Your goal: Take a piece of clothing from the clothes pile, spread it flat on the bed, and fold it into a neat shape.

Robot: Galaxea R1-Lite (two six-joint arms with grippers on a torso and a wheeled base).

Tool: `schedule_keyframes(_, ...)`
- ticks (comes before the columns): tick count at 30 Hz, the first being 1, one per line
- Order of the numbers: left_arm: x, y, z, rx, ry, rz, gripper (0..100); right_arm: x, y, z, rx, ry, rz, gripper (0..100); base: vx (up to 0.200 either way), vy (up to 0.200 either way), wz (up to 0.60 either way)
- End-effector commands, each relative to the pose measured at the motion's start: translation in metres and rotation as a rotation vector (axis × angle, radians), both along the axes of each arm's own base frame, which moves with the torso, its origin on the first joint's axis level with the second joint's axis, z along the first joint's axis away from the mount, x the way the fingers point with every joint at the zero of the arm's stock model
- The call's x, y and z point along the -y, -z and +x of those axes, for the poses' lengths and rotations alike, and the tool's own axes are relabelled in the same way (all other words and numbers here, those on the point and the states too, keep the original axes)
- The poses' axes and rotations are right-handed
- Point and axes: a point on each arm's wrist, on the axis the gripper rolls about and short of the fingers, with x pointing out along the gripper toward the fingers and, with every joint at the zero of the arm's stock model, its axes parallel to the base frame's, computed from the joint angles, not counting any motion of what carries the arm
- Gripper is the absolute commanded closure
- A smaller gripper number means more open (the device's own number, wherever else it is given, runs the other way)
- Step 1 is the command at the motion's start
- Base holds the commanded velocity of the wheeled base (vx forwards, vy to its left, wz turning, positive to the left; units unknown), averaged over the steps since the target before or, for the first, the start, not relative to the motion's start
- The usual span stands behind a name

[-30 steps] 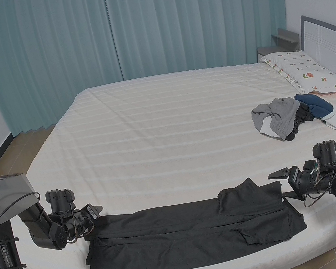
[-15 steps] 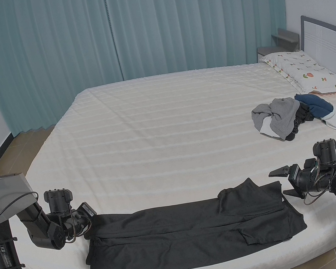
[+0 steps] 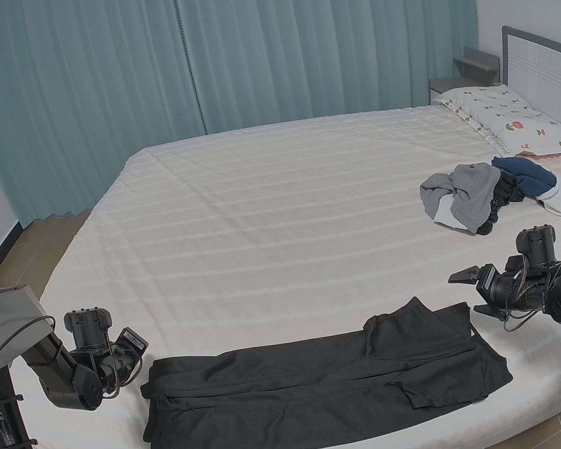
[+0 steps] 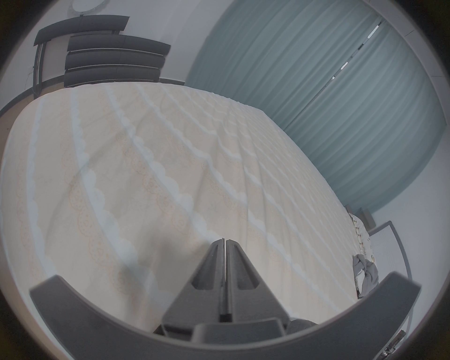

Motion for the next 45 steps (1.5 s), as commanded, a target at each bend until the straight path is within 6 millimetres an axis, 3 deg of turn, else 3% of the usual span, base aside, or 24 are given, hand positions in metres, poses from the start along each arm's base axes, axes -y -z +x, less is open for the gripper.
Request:
schedule_keyframes(1,0.000,0.002,0.002,0.000,-0.005,-0.003,100,-0.003,0.011,0.009,-0.024,0.001,-0.008,0,0.000,0.000,0.00)
schedule_keyframes(11,0.004,-0.001,0.003,0.001,0.082,-0.057,100,-0.002,0.018,0.010,-0.040,0.002,-0.006,0,0.000,0.000,0.00)
schedule_keyframes(12,0.004,-0.001,0.003,0.003,0.088,-0.062,0,-0.002,0.018,0.010,-0.040,0.002,-0.006,0,0.000,0.000,0.00)
schedule_keyframes(32,0.021,0.020,-0.001,-0.056,0.262,0.004,0,-0.003,0.016,0.009,-0.032,0.000,-0.004,0,0.000,0.000,0.00)
schedule_keyframes(33,0.021,0.021,-0.002,-0.058,0.262,0.004,100,-0.003,0.015,0.009,-0.031,0.000,-0.004,0,0.000,0.000,0.00)
schedule_keyframes(45,0.014,0.022,-0.011,-0.081,0.212,0.017,100,-0.002,0.016,0.011,-0.028,0.022,-0.017,0,0.000,0.000,0.00)
